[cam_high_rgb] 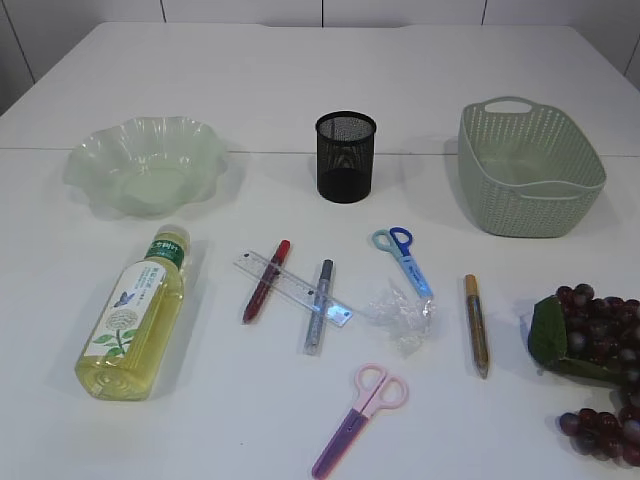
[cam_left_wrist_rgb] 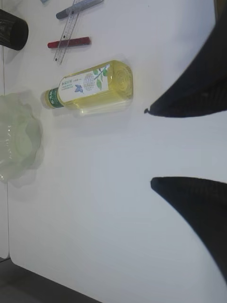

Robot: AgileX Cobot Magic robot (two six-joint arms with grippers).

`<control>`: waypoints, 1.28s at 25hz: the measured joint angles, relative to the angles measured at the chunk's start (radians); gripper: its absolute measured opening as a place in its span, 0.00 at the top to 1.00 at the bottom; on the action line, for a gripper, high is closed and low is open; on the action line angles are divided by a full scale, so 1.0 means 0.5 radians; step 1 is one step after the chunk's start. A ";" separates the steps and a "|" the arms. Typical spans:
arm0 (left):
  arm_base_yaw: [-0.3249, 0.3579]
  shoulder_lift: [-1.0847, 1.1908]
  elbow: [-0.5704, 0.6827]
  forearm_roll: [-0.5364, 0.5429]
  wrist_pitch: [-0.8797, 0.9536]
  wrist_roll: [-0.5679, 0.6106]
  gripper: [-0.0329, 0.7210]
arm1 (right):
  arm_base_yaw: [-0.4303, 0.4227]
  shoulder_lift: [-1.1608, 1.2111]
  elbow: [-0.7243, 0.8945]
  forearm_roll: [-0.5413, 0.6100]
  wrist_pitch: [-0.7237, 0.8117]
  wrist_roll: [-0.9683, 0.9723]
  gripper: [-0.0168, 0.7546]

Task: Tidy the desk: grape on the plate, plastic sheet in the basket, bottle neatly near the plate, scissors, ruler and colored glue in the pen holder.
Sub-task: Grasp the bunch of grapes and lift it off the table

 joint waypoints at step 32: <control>0.000 0.000 0.000 0.083 0.000 0.000 0.55 | 0.000 0.000 0.000 -0.009 0.000 0.000 0.44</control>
